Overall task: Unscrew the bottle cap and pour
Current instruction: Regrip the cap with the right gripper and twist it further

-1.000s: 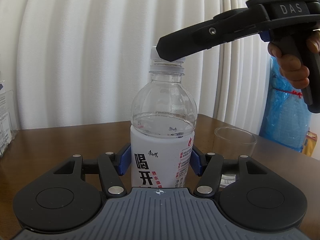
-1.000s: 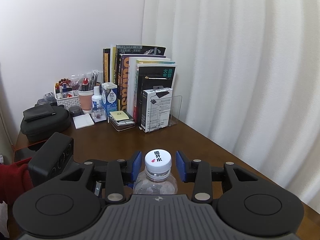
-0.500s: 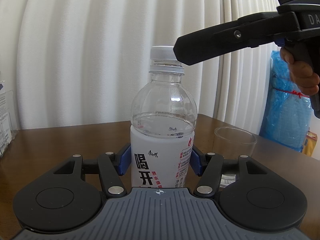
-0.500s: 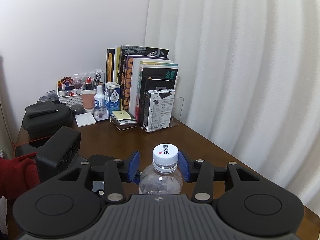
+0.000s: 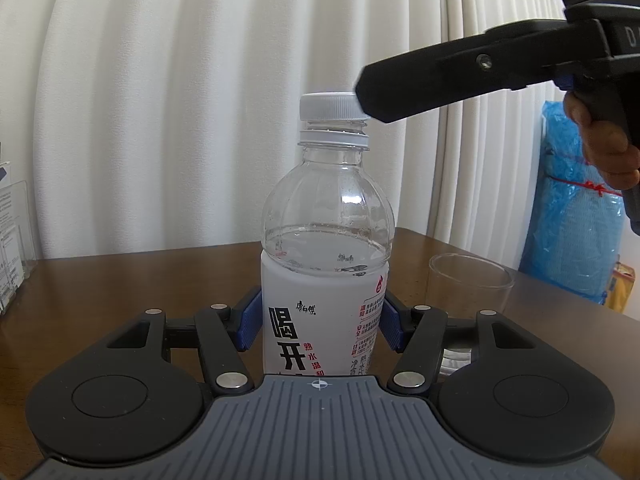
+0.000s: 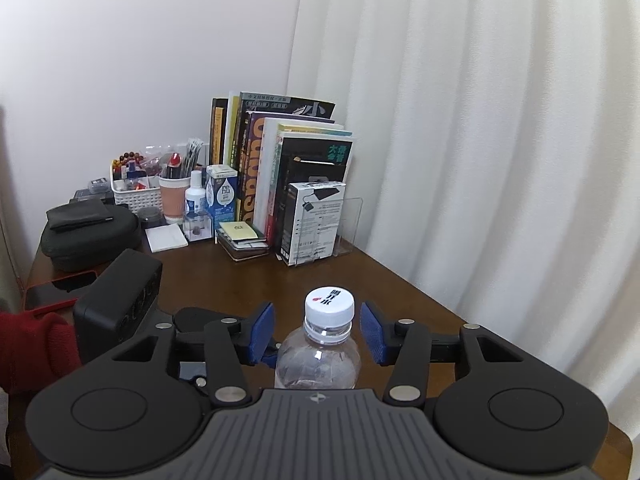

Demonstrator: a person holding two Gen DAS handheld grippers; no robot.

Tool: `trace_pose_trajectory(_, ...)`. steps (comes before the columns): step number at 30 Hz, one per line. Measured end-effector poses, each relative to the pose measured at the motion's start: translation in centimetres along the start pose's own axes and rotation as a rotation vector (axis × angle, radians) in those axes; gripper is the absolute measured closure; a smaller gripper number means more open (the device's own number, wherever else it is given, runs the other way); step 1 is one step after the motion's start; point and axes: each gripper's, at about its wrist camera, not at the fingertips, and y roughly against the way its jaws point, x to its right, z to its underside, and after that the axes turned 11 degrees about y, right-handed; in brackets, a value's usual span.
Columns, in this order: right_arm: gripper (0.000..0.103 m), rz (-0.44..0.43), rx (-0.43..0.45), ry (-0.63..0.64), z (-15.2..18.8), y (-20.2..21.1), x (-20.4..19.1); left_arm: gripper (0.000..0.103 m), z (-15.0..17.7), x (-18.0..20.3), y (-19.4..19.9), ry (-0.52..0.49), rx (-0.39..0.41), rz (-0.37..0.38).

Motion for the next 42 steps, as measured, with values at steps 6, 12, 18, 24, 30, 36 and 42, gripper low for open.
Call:
trace_pose_trajectory(6, 0.051, 0.005, 0.003, -0.001, 0.0, 1.5, -0.8, 0.044, 0.0, 0.1, 0.1, -0.006, 0.002, -0.002)
trace_pose_trajectory(12, 0.051, 0.005, -0.001, 0.002, 0.2, 2.2, -1.2, 0.044, 0.0, 0.2, 0.1, -0.007, 0.001, -0.005)
trace_pose_trajectory(18, 0.051, 0.043, 0.020, -0.001, 0.2, 2.4, -1.1, 0.044, 0.0, 0.3, 0.2, -0.006, 0.001, -0.008)
trace_pose_trajectory(24, 0.051, 0.068, 0.042, -0.024, 0.2, 1.9, -0.7, 0.044, 0.1, 0.2, 0.2, -0.003, 0.002, -0.007)
trace_pose_trajectory(30, 0.056, 0.071, 0.055, -0.046, 0.4, 1.2, -0.5, 0.044, 0.0, 0.0, 0.2, -0.001, 0.001, -0.005)
trace_pose_trajectory(36, 0.068, 0.075, 0.069, -0.068, 0.6, 0.5, -0.3, 0.044, -0.1, -0.2, 0.2, 0.002, 0.000, -0.004)
trace_pose_trajectory(42, 0.071, 0.078, 0.082, -0.090, 0.8, -0.2, -0.2, 0.044, -0.1, -0.3, 0.2, 0.002, 0.001, -0.004)
